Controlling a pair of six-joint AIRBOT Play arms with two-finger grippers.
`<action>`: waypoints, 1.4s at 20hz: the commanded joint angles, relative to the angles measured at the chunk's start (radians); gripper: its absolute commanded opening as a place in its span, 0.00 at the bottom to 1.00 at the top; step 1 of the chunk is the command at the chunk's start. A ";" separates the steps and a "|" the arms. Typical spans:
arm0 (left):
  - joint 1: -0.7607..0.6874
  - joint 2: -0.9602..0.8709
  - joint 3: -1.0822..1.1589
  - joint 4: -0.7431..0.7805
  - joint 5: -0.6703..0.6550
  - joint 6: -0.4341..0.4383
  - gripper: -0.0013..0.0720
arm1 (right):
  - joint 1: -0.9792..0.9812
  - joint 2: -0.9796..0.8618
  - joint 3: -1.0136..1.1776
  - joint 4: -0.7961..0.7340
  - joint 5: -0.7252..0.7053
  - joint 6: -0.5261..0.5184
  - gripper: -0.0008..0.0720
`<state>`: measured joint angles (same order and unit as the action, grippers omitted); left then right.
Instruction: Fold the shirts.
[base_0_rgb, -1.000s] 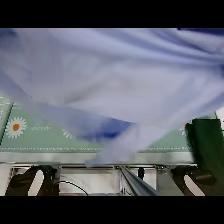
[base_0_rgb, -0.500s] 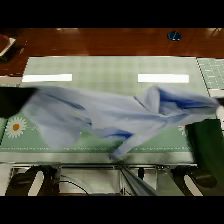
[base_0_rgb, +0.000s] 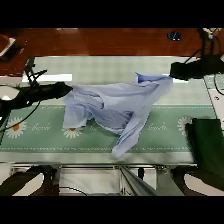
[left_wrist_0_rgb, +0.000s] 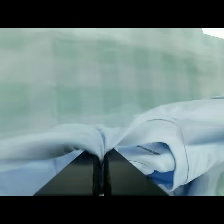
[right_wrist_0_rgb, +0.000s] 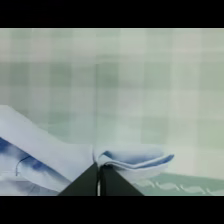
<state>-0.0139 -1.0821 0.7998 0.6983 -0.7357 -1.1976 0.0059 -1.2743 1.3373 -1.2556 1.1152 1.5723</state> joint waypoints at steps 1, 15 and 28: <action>-0.013 -0.273 0.194 -0.004 0.003 0.018 0.07 | -0.036 -0.292 0.177 0.225 -0.031 -0.021 0.13; 0.319 -0.458 0.329 0.238 -0.496 -0.033 0.71 | -0.327 0.164 -0.418 0.108 0.177 -0.135 0.57; 0.089 -0.600 0.325 0.201 -0.459 -0.050 0.64 | -0.247 0.392 -0.896 0.324 0.114 -0.208 0.57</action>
<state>0.1162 -1.6615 1.1187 0.8997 -1.2224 -1.2411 -0.2928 -0.8940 0.4755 -0.9401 1.2568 1.3632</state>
